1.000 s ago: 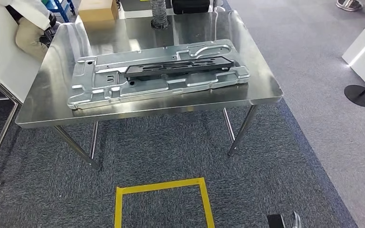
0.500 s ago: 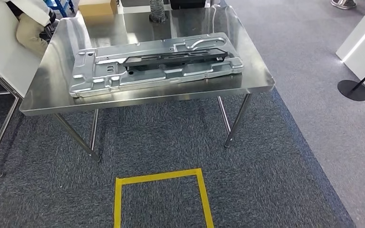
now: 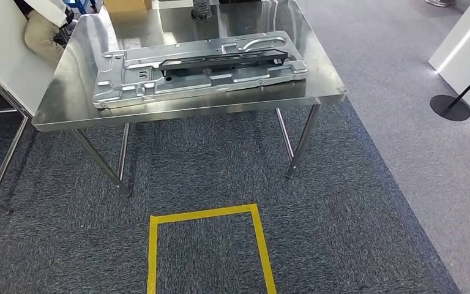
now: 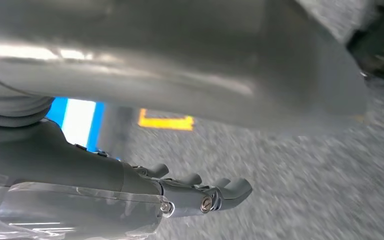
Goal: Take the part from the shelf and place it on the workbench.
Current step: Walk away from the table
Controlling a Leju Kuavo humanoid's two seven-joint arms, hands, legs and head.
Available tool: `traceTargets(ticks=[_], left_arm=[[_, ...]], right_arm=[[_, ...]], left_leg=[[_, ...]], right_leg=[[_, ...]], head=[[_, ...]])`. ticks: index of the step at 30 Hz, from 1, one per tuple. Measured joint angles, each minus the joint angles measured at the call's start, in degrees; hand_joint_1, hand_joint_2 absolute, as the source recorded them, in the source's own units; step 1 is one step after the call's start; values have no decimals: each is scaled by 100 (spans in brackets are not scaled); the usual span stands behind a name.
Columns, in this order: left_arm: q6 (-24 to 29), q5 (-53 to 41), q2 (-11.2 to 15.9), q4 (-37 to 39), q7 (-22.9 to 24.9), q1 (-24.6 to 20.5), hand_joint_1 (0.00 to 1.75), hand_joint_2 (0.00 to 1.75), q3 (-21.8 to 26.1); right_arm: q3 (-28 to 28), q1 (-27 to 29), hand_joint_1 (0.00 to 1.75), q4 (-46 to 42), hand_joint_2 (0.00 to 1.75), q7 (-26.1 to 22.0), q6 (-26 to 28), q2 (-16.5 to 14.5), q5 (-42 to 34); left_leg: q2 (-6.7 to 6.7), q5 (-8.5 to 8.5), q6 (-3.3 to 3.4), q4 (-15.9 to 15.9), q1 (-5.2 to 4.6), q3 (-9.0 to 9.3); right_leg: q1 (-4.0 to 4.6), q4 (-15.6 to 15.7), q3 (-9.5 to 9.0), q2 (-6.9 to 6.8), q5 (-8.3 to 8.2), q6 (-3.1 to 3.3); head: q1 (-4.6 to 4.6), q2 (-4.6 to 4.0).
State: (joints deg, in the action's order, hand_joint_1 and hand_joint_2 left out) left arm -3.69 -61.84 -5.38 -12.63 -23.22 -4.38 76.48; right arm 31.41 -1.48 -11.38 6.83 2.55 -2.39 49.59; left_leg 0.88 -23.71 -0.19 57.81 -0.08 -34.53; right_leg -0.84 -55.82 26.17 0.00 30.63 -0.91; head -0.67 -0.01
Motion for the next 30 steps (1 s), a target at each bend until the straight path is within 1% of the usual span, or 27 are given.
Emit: traceTargets(ticks=[1, 2, 3, 5, 6, 7, 8, 9, 10, 11, 12, 13, 14, 15, 16, 17, 18, 20, 21, 22, 23, 24, 25, 26, 27, 28, 30], left_arm=[[-9, -18, 6, 0, 7, 4, 0, 0, -11], [-21, -33, 11, 0, 13, 9, 0, 0, -26], [-33, -44, 16, 0, 17, 11, 0, 0, -44], [-52, -54, 17, 0, 22, 9, 0, 0, -79], [-57, -57, 17, 0, 23, 7, 0, 0, -88], [-59, -59, 17, 0, 23, 6, 0, 0, -92], [-60, -58, 18, 0, 23, 5, 0, 0, -95], [-60, -56, 19, 0, 28, 1, 0, 0, -96], [-60, -51, 20, 0, 38, -5, 0, 0, -96], [-59, -43, 23, 0, 54, -15, 0, 0, -97], [-58, -29, 27, 0, 80, -26, 0, 0, -97], [-58, -13, 30, 0, 108, -35, 0, 0, -97], [-57, -1, 32, 0, 154, -39, 0, 0, -96], [-57, 6, 33, 0, 208, -37, 0, 0, -96], [-57, 5, 32, 0, 262, -34, 0, 0, -95], [-57, 3, 32, 0, 319, -33, 0, 0, -95], [-56, 6, 32, 0, 364, -34, 0, 0, -95], [-45, 39, 33, 0, 429, -34, 0, 0, -93], [-32, 57, 33, 0, 458, -30, 0, 0, -91], [-14, 73, 32, 0, 482, -26, 0, 0, -88], [4, 82, 32, 0, 506, -24, 0, 0, -85], [18, 86, 29, 0, 523, -23, 0, 0, -82], [27, 91, 24, 0, 534, -23, 0, 0, -81], [29, 95, 19, 0, 539, -24, 0, 0, -79], [32, 103, 13, 0, 541, -26, 0, 0, -78], [36, 111, 10, 0, 545, -29, 0, 0, -76], [43, 127, 8, 0, 556, -30, 0, 0, -74]], right_arm=[[0, -6, 0, 11, 0, 99, -136, -8, 10], [0, -13, 0, 20, 0, 182, -264, -15, 40], [-4, -18, 0, 27, 0, 246, -364, -22, 97], [-45, -22, 0, 29, 0, 328, -484, -26, 267], [-85, -20, 0, 30, 0, 352, -517, -27, 362], [-130, -20, 0, 30, 0, 367, -535, -28, 441], [-174, -20, 0, 30, 0, 380, -550, -30, 507], [-213, -20, 0, 30, 0, 391, -559, -32, 548], [-245, -24, 0, 30, 0, 400, -564, -35, 569], [-271, -28, 0, 30, 0, 408, -567, -39, 583], [-292, -32, 0, 30, 0, 412, -567, -42, 590], [-309, -36, 0, 30, 0, 412, -567, -45, 599], [-320, -38, 0, 30, 0, 411, -567, -47, 609], [-328, -41, 0, 30, 0, 406, -567, -46, 618], [-331, -43, 0, 30, 0, 395, -568, -44, 625], [-332, -45, 0, 30, 0, 377, -572, -42, 619], [-332, -45, 0, 30, 0, 352, -582, -41, 595], [-332, -44, 0, 30, 0, 303, -627, -40, 513], [-331, -42, 0, 30, 44, 282, -659, -40, 470], [-328, -40, 0, 30, 87, 267, -690, -39, 440], [-322, -39, 0, 30, 131, 253, -723, -38, 415], [-314, -40, 0, 30, 175, 244, -747, -35, 390], [-304, -42, 0, 30, 175, 238, -765, -30, 368], [-292, -46, 0, 30, 175, 232, -779, -23, 345], [-282, -50, 0, 30, 175, 224, -785, -16, 329], [-274, -52, 0, 30, 175, 213, -793, -11, 320], [-263, -50, 0, 30, 175, 198, -804, -1, 314]], left_leg=[[-8, -41, -34, 32, 11, -35], [-16, -184, -67, 149, 22, -92], [-25, -422, -96, 372, 35, -175], [-31, -970, -142, 1070, 54, -358], [-32, -1110, -154, 1393, 59, -406], [-32, -1116, -157, 1575, 62, -382], [-33, -1006, -149, 1560, 63, -262], [-33, -840, -131, 1334, 62, -41], [-36, -705, -102, 950, 60, 259], [-37, -665, -68, 491, 49, 578], [-38, -691, -36, 112, 37, 820], [-39, -750, -2, -144, 21, 964], [-38, -794, 30, -270, 3, 1011], [-35, -773, 67, -298, 6, 992], [-28, -729, 109, -315, 12, 966], [-21, -679, 154, -331, 21, 937], [-13, -624, 193, -346, 32, 897], [-7, -546, 237, -334, 20, 788], [-7, -515, 241, -318, 12, 732], [-6, -492, 240, -298, 8, 684], [-6, -476, 234, -272, 6, 640], [-7, -468, 229, -241, 6, 605], [-7, -466, 220, -206, 6, 583], [-7, -469, 204, -170, -2, 558], [-8, -471, 182, -135, -11, 535], [-8, -470, 154, -108, -20, 514], [-9, -453, 93, -90, -25, 484]], right_leg=[[-3, 3, 44, -9, -51, 54], [-10, 13, 99, -20, -110, 104], [-12, 21, 165, -31, -173, 143], [6, 13, 308, -37, -285, 176], [16, 5, 383, -37, -339, 179], [23, -8, 460, -37, -392, 177], [28, -25, 537, -35, -441, 171], [31, -45, 608, -34, -486, 159], [33, -67, 667, -31, -521, 146], [41, -89, 715, -29, -551, 125], [48, -105, 746, -30, -582, 96], [51, -113, 765, -32, -612, 62], [52, -111, 777, -35, -649, 22], [50, -105, 782, -38, -685, -18], [41, -126, 797, -34, -677, -52], [35, -219, 840, -29, -594, -82], [28, -439, 930, -23, -421, -109], [11, -1204, 1220, -17, 70, -152], [6, -1590, 1352, -16, 260, -170], [5, -1819, 1407, -16, 347, -181], [5, -1816, 1341, -17, 322, -184], [5, -1558, 1150, -17, 197, -178], [6, -1124, 869, -18, 24, -163], [13, -672, 598, -20, -98, -132], [24, -331, 412, -20, -182, -93], [39, -143, 321, -20, -211, -55], [57, -95, 339, -18, -220, 13]], head=[[2, 1], [-5, 0], [-11, 0], [-28, -1], [-29, 0], [-29, -1], [-31, 0], [-31, 1], [-31, 1], [-31, 1], [-28, 1], [-28, 0], [-28, 0], [-28, 0], [-32, -1], [-24, 0], [-13, 0], [3, 0], [4, 0], [4, 0], [4, 0], [5, 0], [6, 0], [6, 0], [3, 0], [2, 1], [-2, 1]])
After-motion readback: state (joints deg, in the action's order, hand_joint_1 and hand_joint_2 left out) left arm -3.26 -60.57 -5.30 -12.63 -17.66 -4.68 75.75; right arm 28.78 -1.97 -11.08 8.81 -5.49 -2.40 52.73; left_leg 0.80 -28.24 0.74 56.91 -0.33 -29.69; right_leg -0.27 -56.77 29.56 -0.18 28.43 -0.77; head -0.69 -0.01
